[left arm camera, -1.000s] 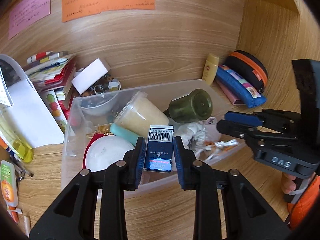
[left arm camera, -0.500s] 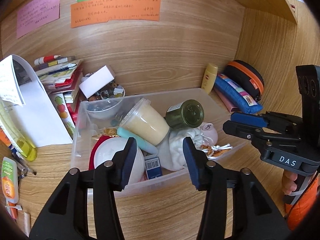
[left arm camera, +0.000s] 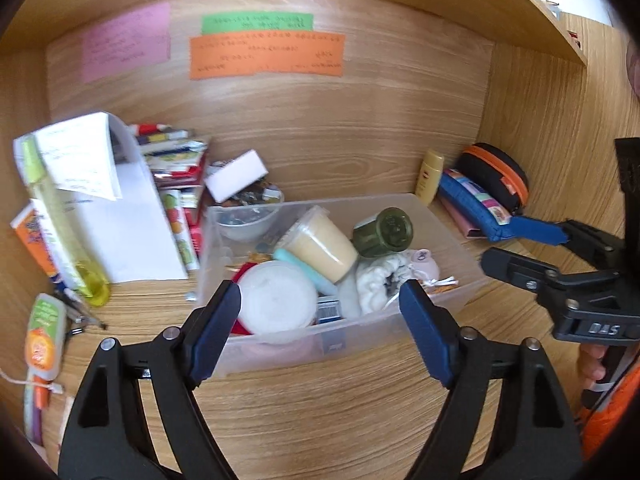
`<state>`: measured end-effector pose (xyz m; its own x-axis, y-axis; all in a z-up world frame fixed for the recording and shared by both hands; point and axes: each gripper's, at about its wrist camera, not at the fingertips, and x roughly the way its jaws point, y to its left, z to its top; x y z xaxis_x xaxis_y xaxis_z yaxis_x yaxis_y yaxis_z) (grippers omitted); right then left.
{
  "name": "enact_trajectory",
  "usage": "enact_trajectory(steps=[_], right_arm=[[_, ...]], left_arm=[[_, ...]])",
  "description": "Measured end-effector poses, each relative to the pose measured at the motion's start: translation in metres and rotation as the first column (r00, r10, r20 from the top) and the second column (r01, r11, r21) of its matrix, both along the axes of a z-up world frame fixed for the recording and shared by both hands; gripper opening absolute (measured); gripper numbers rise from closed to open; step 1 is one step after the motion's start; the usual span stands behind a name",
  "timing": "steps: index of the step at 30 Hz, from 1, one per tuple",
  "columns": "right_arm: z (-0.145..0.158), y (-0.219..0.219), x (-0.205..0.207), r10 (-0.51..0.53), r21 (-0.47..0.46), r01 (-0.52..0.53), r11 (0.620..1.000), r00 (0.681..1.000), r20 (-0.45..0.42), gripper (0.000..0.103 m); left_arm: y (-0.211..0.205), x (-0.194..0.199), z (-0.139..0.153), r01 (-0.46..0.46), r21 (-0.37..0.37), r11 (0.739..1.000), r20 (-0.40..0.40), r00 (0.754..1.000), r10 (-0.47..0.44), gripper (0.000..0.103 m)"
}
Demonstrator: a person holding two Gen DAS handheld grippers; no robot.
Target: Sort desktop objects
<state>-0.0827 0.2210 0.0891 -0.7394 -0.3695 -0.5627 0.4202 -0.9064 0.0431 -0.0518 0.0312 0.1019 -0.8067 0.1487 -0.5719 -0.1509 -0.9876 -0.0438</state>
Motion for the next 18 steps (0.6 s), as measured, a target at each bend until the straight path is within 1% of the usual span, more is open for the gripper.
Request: enact_trajectory(steps=[1, 2, 3, 8, 11, 18], right_arm=[[0.001, 0.000, 0.003, -0.003, 0.005, 0.003, 1.000, 1.000, -0.008, 0.084], [0.002, -0.001, 0.007, -0.008, 0.009, 0.008, 1.000, 1.000, -0.019, 0.085], [0.004, -0.001, 0.010, -0.011, 0.013, 0.011, 1.000, 1.000, -0.027, 0.085], [0.006, -0.001, 0.025, -0.019, 0.027, 0.021, 0.999, 0.999, -0.051, 0.087], [0.005, 0.001, 0.031, -0.021, 0.014, 0.022, 1.000, 0.999, -0.047, 0.088], [0.002, 0.006, 0.040, -0.031, 0.002, 0.031, 1.000, 0.999, -0.039, 0.088]], left_arm=[[-0.001, 0.003, 0.000, -0.009, -0.006, 1.000, -0.006, 1.000, 0.009, 0.086], [-0.002, 0.007, 0.001, -0.018, -0.008, 1.000, -0.012, 1.000, 0.018, 0.092], [-0.003, 0.010, 0.002, -0.029, -0.006, 1.000, -0.019, 0.999, 0.029, 0.093], [-0.002, 0.023, 0.003, -0.071, -0.034, 0.997, -0.037, 0.997, 0.070, 0.093], [0.000, 0.029, 0.003, -0.077, -0.051, 0.996, -0.038, 0.996, 0.075, 0.093], [-0.003, 0.035, 0.000, -0.079, -0.026, 0.997, -0.026, 0.997, 0.078, 0.093]])
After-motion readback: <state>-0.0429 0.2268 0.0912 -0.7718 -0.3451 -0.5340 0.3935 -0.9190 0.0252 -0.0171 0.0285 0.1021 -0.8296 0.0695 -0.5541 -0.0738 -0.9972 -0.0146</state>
